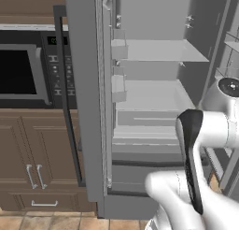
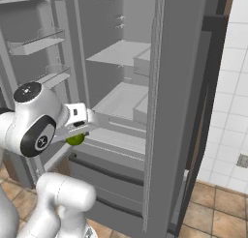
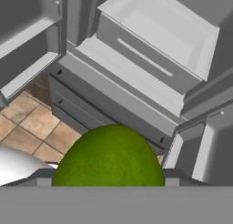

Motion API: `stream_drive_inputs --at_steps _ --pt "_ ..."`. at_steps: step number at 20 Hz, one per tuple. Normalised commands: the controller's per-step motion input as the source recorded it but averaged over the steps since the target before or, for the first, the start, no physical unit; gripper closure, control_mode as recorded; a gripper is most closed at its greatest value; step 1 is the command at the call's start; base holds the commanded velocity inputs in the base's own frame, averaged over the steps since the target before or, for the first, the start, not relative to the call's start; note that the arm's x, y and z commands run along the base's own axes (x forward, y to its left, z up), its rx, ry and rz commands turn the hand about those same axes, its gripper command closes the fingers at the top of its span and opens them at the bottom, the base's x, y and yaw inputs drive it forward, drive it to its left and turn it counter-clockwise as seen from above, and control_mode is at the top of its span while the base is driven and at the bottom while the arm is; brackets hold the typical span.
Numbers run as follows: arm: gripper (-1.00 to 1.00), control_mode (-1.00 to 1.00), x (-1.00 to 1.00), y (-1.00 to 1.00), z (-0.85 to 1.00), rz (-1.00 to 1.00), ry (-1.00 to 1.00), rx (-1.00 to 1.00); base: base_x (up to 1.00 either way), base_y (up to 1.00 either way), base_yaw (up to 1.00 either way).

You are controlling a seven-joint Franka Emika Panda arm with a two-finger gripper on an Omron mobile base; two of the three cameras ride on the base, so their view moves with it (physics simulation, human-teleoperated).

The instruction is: Take the cheese, chicken drumstick, and lime from the fridge and place them on the plate on the dining counter to create an appetizer plate.

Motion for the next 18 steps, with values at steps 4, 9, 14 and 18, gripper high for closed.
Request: stream_drive_inputs --at_steps 4,9,14,18 --pt "1.0 -1.0 -0.42 0.07 0.63 0.07 0.0 0.0 0.0 0.0 0.0" --pt "1.0 -1.0 -0.31 0.03 0.71 0.06 0.0 0.0 0.0 0.0 0.0" --pt "1.0 -1.0 -0.39 0.01 0.51 0.04 0.0 0.0 0.0 0.0 0.0" --pt "1.0 1.0 0.0 0.0 0.0 0.0 0.0 0.0 -0.77 0.24 0.08"
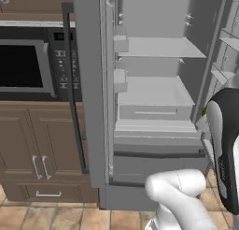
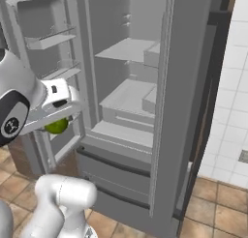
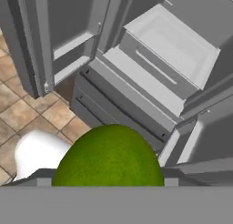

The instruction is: Take the cheese, chicken drumstick, and lime from the fridge and place them on the plate on the dining counter to create an appetizer plate.

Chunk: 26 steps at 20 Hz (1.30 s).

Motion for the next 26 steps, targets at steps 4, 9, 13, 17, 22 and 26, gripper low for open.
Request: stream_drive_inputs --at_steps 4,9,13,17,22,26 --pt "1.0 1.0 0.0 0.0 0.0 0.0 0.0 0.0 -0.99 0.49 0.22" --pt "1.0 1.0 0.0 0.0 0.0 0.0 0.0 0.0 -0.89 0.75 0.44" --pt "1.0 1.0 0.0 0.0 0.0 0.0 0.0 0.0 -0.36 0.93 0.69" --pt "1.0 1.0 0.0 0.0 0.0 0.0 0.0 0.0 -0.08 0.84 0.81" --pt "1.0 1.0 0.0 0.0 0.0 0.0 0.0 0.0 0.04 0.83 0.76" --pt "1.0 1.0 0.0 0.0 0.0 0.0 0.0 0.0 0.52 0.54 0.75"
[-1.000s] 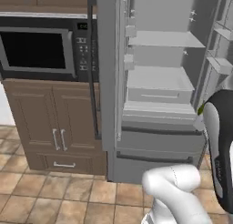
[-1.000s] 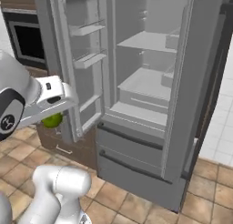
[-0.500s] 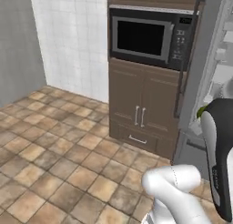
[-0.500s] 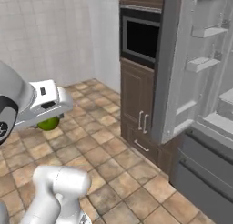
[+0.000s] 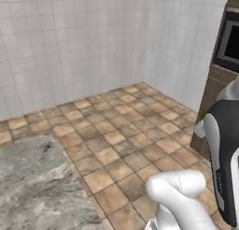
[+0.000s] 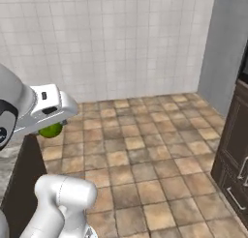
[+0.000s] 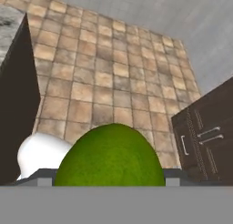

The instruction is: Take the cheese, chicken drumstick, and lime from the fridge and place them on the plate on the dining counter to create an appetizer plate.

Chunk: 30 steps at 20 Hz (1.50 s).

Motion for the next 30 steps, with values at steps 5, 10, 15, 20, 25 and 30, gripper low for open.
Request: stream_drive_inputs --at_steps 5,10,15,20,25,30 --pt "1.0 1.0 0.0 0.0 0.0 0.0 0.0 0.0 0.87 0.19 0.67" --pt "1.0 1.0 0.0 0.0 0.0 0.0 0.0 0.0 1.0 -0.12 0.34" --pt "1.0 1.0 0.0 0.0 0.0 0.0 0.0 0.0 1.0 -0.22 0.29" --pt "1.0 1.0 0.0 0.0 0.0 0.0 0.0 0.0 1.0 -0.05 0.35" --pt "1.0 1.0 0.0 0.0 0.0 0.0 0.0 0.0 1.0 -0.05 0.53" --pt "1.0 1.0 0.0 0.0 0.0 0.0 0.0 0.0 1.0 -0.15 0.7"
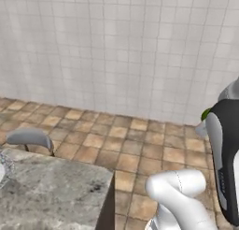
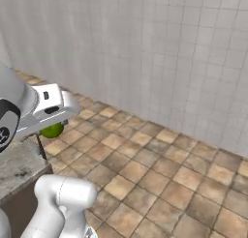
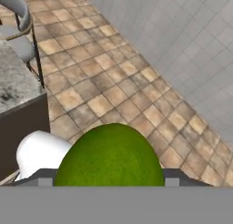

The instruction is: Take the cheese, chicken drumstick, and lime from the fridge and place them on the plate on the dining counter to create an appetizer plate.

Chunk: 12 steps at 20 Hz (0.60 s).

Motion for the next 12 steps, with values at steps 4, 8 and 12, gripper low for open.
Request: stream_drive_inputs --at_steps 4,8,12 --pt "1.0 1.0 0.0 0.0 0.0 0.0 0.0 0.0 1.0 -0.2 0.8" --pt "1.0 1.0 0.0 0.0 0.0 0.0 0.0 0.0 1.0 -0.42 0.73" --pt "1.0 1.0 0.0 0.0 0.0 0.0 0.0 0.0 1.0 -0.64 0.64"
